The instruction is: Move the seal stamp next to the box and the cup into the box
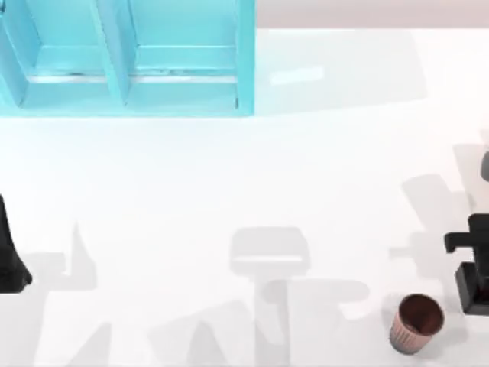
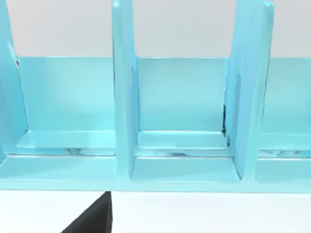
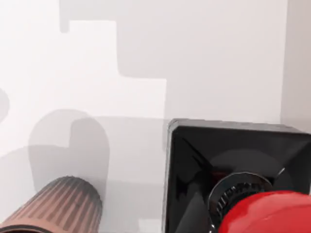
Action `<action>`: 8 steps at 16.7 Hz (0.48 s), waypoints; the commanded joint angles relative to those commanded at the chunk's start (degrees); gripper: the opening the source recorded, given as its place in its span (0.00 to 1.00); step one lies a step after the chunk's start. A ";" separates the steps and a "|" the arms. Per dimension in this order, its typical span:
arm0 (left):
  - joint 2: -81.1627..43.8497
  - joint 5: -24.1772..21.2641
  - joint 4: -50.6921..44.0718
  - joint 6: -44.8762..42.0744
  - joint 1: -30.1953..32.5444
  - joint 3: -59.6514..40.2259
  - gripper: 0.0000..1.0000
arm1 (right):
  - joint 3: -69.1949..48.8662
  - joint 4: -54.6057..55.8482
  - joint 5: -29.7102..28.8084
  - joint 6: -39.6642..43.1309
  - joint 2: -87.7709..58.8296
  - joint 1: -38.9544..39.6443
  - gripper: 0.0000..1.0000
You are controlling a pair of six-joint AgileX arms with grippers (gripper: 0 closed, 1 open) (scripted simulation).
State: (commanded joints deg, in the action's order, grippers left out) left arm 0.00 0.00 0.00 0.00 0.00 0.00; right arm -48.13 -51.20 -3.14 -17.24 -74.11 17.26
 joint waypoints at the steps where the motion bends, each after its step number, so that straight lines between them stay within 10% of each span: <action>1: 0.00 0.00 0.00 0.00 0.00 0.00 1.00 | 0.00 0.00 0.00 0.00 0.00 0.00 0.68; 5: 0.00 0.00 0.00 0.00 0.00 0.00 1.00 | 0.00 0.00 0.00 0.00 0.00 0.00 0.98; 8: 0.00 0.00 0.00 0.00 0.00 0.00 1.00 | 0.00 0.00 0.00 0.00 0.00 0.00 1.00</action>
State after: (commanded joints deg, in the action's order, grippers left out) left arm 0.00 0.00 0.00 0.00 0.00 0.00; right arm -48.13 -51.20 -3.14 -17.24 -74.11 17.26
